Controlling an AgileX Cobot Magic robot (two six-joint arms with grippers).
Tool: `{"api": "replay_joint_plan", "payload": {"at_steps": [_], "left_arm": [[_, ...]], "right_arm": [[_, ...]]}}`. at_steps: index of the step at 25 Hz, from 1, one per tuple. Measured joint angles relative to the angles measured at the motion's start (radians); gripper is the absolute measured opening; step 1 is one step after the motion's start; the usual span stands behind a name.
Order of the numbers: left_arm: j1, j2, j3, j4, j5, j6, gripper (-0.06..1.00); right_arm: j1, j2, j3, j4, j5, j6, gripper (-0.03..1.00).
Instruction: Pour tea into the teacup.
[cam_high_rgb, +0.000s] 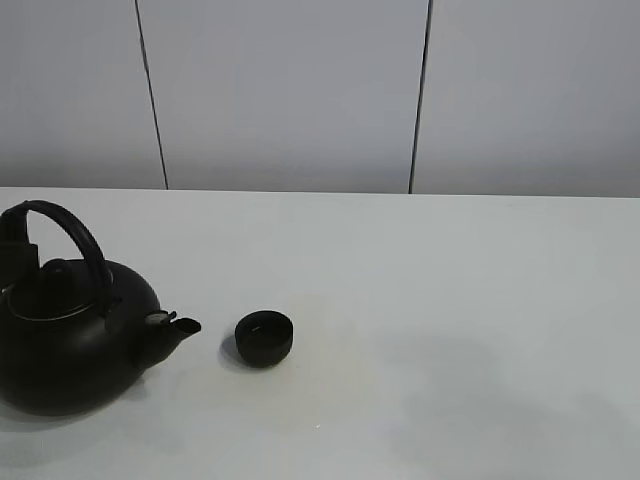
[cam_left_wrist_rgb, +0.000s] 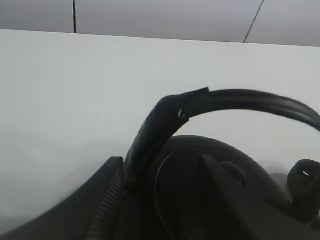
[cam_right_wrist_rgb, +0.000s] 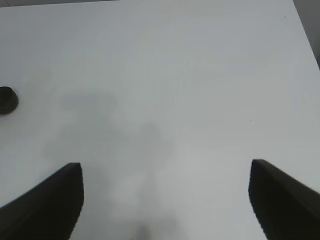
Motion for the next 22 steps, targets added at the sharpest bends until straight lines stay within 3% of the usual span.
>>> {"api": "replay_joint_plan", "payload": {"at_steps": [16,22], "left_arm": [[0.000,-0.005,0.009,-0.033,-0.001,0.008,0.33],[0.000,-0.005,0.013,-0.093,-0.001,0.008,0.33]], "right_arm": [[0.000,0.000,0.000,0.000,0.000,0.000,0.62],[0.000,0.000,0.000,0.000,0.000,0.000,0.62]]}}
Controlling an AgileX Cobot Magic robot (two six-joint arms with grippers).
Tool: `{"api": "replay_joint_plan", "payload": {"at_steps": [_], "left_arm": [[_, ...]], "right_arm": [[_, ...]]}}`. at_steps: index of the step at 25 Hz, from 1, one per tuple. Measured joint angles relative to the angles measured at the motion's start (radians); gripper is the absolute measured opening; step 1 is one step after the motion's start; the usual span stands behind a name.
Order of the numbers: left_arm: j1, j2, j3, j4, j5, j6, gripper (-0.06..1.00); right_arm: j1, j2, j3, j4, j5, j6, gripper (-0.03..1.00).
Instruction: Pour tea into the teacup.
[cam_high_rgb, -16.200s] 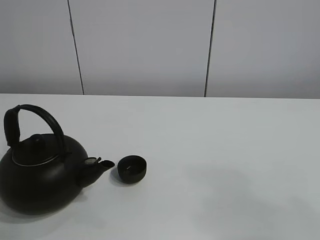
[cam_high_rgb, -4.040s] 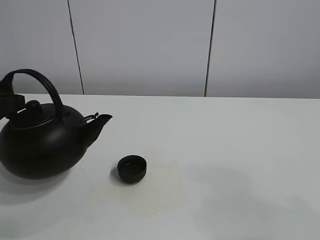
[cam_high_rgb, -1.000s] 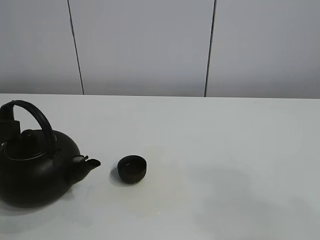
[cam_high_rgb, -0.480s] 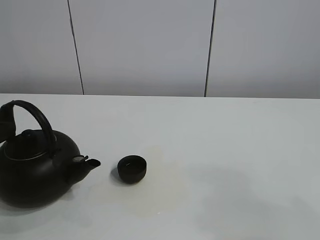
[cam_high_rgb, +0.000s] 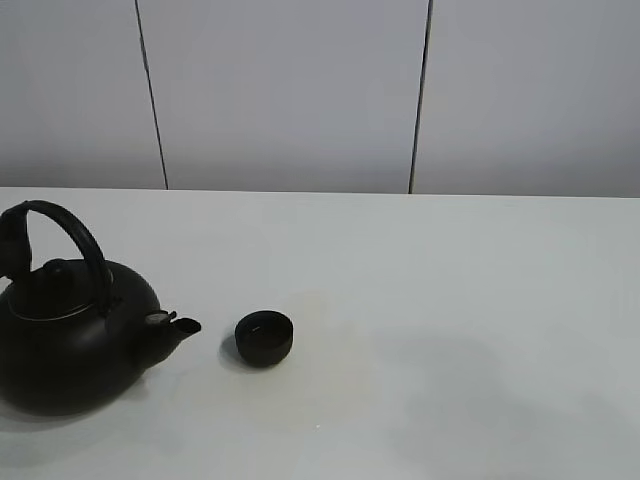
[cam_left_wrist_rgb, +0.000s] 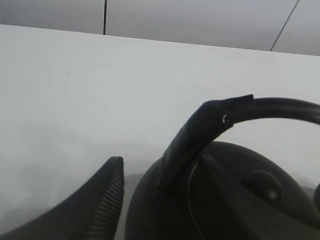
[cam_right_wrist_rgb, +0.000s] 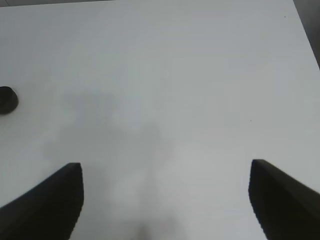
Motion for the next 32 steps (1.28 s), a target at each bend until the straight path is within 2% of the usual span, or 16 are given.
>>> {"api": "replay_joint_plan", "payload": {"at_steps": [8,13,16,18,24,32], "left_arm": [[0.020,-0.002,0.020,-0.010,-0.001,0.000,0.33],[0.117,-0.068,0.030,0.013,-0.001,-0.005,0.33],[0.182,-0.098,0.014,0.042,0.001,-0.048,0.33],[0.211,-0.099,-0.021,0.068,0.045,-0.093,0.33],[0.269,-0.100,-0.143,0.145,0.297,-0.300,0.33],[0.407,-0.174,-0.365,0.310,0.532,-0.524,0.33]], "right_arm": [[0.000,0.000,0.000,0.000,0.001,0.000,0.62],[0.000,0.000,0.000,0.000,0.001,0.000,0.62],[0.000,0.000,0.000,0.000,0.001,0.000,0.62],[0.000,0.000,0.000,0.000,0.000,0.000,0.62],[0.000,0.000,0.000,0.000,0.000,0.000,0.62],[0.000,0.000,0.000,0.000,0.000,0.000,0.62]]}}
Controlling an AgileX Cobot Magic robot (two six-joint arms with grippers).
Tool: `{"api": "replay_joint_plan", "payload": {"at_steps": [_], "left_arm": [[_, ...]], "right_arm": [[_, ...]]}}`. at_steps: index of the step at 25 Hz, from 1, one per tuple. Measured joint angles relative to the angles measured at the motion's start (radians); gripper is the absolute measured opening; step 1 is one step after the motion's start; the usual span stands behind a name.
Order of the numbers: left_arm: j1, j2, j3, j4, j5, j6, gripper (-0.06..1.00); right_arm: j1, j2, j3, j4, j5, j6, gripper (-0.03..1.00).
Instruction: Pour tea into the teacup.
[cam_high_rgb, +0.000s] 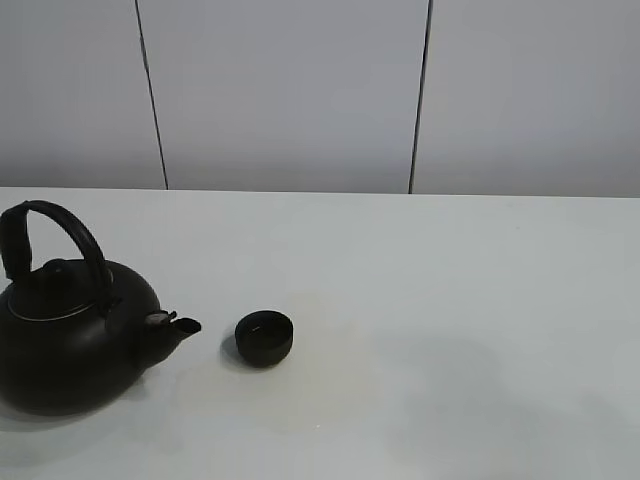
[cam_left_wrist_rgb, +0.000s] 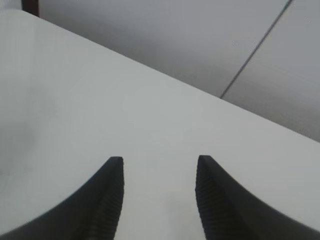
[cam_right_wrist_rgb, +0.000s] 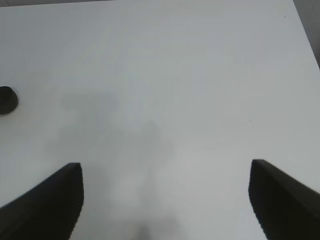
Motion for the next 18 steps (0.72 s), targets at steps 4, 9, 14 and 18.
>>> {"api": "replay_joint_plan", "payload": {"at_steps": [4,9,14,18], "left_arm": [[0.032,-0.031,-0.094,0.082,0.081,-0.098,0.33],[-0.006,-0.121,-0.138,0.088,0.115,-0.127,0.33],[-0.121,-0.286,-0.187,0.053,0.220,-0.102,0.33],[-0.241,-0.436,-0.267,-0.052,0.421,0.019,0.33]], "right_arm": [[0.000,0.000,0.000,0.000,-0.001,0.000,0.62],[0.000,0.000,0.000,0.000,-0.001,0.000,0.62],[0.000,0.000,0.000,0.000,-0.001,0.000,0.62],[0.000,0.000,0.000,0.000,0.000,0.000,0.62]]}}
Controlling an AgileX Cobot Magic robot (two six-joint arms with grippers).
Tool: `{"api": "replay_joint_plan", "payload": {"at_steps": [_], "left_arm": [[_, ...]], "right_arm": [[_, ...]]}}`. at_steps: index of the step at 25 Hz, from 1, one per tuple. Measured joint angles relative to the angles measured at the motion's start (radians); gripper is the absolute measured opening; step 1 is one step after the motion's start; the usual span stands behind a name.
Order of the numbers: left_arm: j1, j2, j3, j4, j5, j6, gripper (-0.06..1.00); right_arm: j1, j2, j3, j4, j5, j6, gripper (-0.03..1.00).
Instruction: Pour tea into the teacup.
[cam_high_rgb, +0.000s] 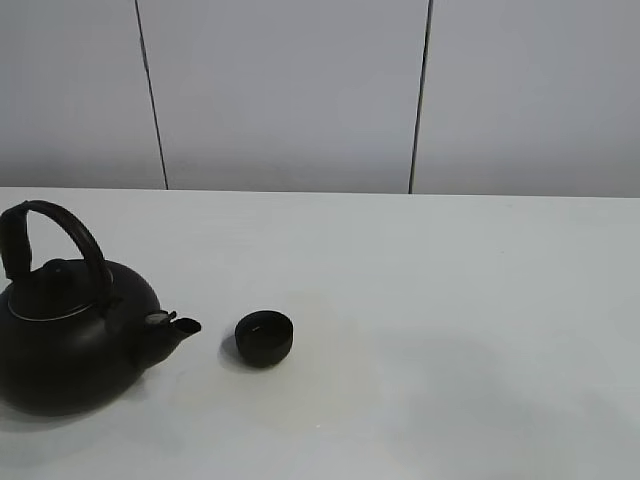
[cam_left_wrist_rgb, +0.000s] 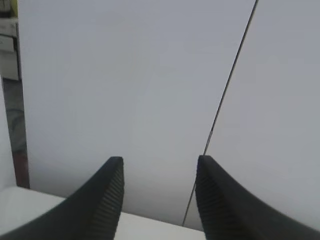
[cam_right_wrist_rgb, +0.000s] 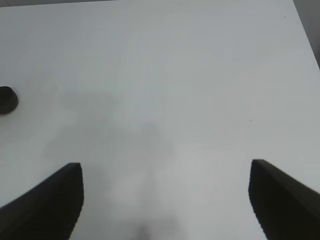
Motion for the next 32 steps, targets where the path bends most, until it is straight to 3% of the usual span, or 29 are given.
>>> {"api": "replay_joint_plan", "payload": {"at_steps": [7,11,14,18,21,25,32], "left_arm": [[-0.271,-0.270,-0.147,-0.240,0.559,0.515,0.33],[-0.384,-0.448,-0.153,-0.349,0.805,0.685,0.33],[-0.414,-0.592,-0.158,-0.428,1.016,0.774,0.33],[-0.417,-0.740,-0.158,-0.512,1.275,0.812,0.33],[-0.417,-0.832,-0.156,-0.550,1.399,0.816,0.33],[-0.417,-0.937,-0.079,-0.565,1.470,0.754,0.33],[-0.417,-1.060,0.104,-0.595,1.481,0.711,0.33]], "right_arm": [[0.000,0.000,0.000,0.000,0.000,0.000,0.62],[0.000,0.000,0.000,0.000,0.000,0.000,0.62],[0.000,0.000,0.000,0.000,0.001,0.000,0.62],[0.000,0.000,0.000,0.000,0.000,0.000,0.62],[0.000,0.000,0.000,0.000,0.000,0.000,0.62],[0.000,0.000,0.000,0.000,0.000,0.000,0.62],[0.000,0.000,0.000,0.000,0.000,0.000,0.62]]}}
